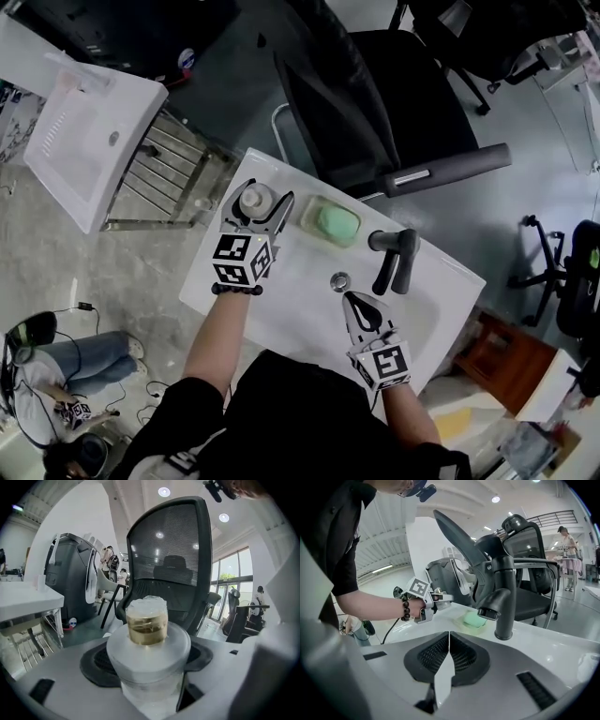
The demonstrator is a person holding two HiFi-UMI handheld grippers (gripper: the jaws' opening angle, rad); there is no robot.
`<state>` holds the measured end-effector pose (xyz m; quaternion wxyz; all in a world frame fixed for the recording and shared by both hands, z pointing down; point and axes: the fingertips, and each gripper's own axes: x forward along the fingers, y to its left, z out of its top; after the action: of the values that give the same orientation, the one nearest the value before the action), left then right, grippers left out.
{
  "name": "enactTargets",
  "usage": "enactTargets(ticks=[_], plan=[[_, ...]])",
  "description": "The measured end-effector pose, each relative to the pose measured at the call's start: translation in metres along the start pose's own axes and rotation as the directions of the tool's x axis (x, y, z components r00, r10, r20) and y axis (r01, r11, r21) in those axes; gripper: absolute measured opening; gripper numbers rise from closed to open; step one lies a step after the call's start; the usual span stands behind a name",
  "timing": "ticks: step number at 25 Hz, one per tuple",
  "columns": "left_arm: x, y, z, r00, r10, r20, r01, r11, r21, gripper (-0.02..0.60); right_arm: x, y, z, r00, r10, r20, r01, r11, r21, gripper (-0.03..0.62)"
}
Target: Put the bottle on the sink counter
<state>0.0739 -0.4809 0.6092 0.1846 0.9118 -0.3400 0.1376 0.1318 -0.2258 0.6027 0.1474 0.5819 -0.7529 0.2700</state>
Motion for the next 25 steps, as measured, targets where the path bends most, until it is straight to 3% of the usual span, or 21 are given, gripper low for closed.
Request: enactTargets(ticks=[7, 13, 18, 22, 25], plan=[[0.023, 0.012, -0.008, 0.997, 0.07, -0.038, -0.068, 0.996, 0.061, 0.356, -0.001, -0.007, -0.005, 1.0, -0.008, -0.029, 0.009, 1.0, 0.012, 0.032], [0.037, 0.019, -0.016, 0.988, 0.132, -0.074, -0.121, 0.984, 0.134, 0.356, 0.004, -0.01, 0.006, 0.997, -0.007, 0.075, 0.004, 0.999, 0.039, 0.032], [0.043, 0.019, -0.019, 0.982, 0.167, -0.088, -0.149, 0.971, 0.186, 0.356, 0.006, -0.012, 0.007, 0.998, -0.008, 0.062, 0.006, 0.999, 0.046, 0.031], [0.046, 0.022, -0.017, 0.978, 0.188, -0.087, -0.171, 0.969, 0.18, 0.356, 0.005, -0.013, 0.003, 1.0, 0.001, -0.006, -0.001, 0.999, 0.044, 0.031], [0.047, 0.02, -0.018, 0.976, 0.2, -0.086, -0.179, 0.961, 0.212, 0.356, 0.005, -0.013, 0.002, 1.0, -0.001, 0.022, 0.0, 0.999, 0.045, 0.032]])
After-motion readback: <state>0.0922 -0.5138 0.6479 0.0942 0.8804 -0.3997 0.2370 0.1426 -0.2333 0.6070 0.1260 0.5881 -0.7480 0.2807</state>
